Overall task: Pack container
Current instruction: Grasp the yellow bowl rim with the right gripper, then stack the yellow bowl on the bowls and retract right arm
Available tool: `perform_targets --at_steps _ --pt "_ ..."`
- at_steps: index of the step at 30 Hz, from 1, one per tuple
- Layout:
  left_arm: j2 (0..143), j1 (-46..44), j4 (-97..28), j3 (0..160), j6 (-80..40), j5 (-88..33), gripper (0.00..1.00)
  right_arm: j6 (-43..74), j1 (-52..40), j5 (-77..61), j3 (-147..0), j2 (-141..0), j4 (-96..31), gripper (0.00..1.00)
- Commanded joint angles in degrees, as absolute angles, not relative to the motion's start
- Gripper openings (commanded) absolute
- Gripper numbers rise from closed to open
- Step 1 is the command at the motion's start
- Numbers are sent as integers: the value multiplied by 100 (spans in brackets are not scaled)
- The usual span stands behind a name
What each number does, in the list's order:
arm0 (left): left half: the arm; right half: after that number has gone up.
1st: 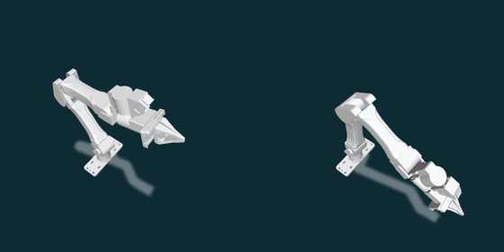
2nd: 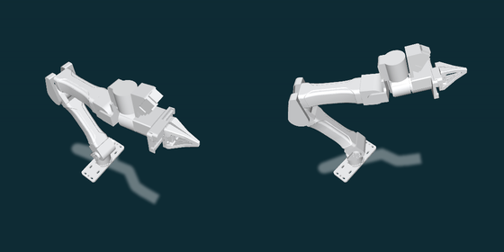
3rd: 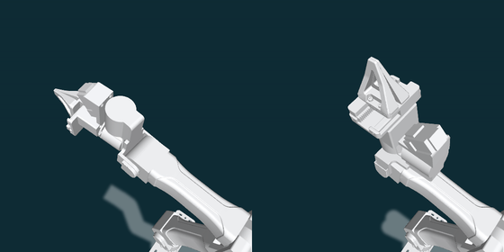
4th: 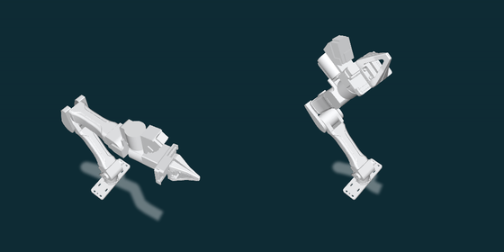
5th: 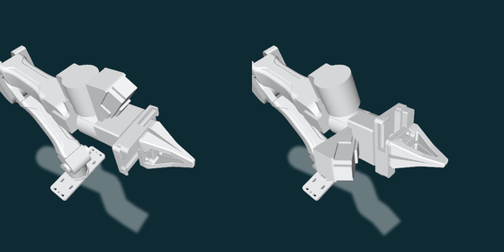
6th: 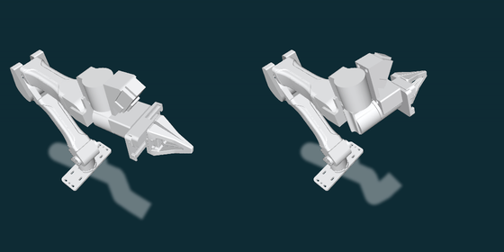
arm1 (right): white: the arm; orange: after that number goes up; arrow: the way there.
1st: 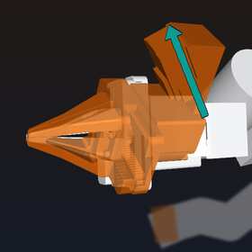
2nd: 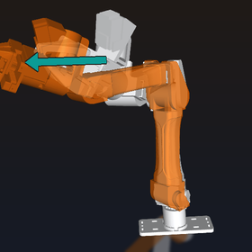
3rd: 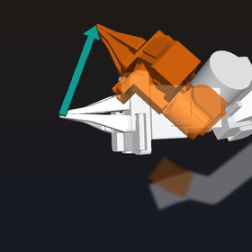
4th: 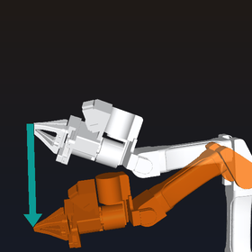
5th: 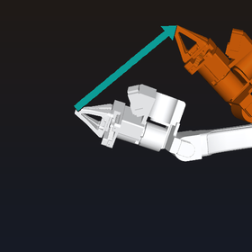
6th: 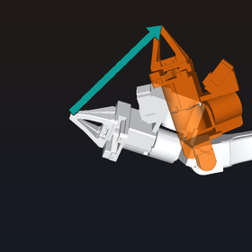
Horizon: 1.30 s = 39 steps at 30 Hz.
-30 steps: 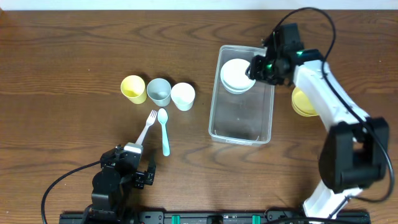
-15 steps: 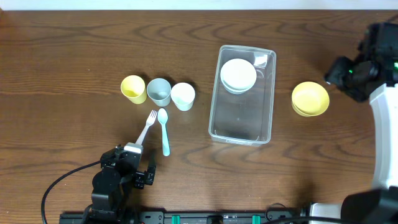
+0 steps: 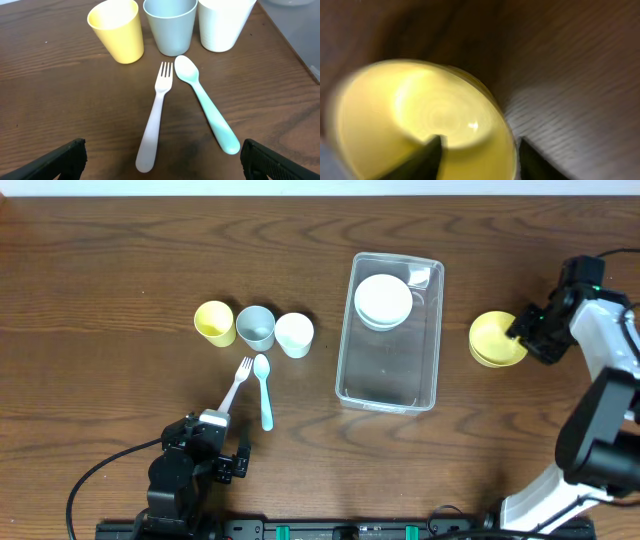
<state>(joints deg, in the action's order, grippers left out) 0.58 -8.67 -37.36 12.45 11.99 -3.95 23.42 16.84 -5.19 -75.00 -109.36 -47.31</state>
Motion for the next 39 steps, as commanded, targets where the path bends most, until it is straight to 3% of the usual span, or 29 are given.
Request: perform_targets --at_steps 1,6,14,21,27,39 --pt "27 -832 -3721 1227 1170 -410 98 2381 1643 -714 -7472 -11128 -4869 14" --pt "27 -832 -3721 1227 1170 -410 98 2484 1647 -683 -7476 -10840 -5172 2" --pt "27 -832 -3721 1227 1170 -410 98 2482 1374 -786 -7588 -8593 -5168 1" --pt "27 -832 -3721 1227 1170 -410 98 2397 67 -913 -7660 -7135 -4906 1" --pt "27 -832 -3721 1227 1170 -410 98 2486 -701 -840 -7647 -8003 -4733 1" --pt "27 -832 -3721 1227 1170 -410 98 2738 -913 -1699 -7647 -10276 -3247 1"
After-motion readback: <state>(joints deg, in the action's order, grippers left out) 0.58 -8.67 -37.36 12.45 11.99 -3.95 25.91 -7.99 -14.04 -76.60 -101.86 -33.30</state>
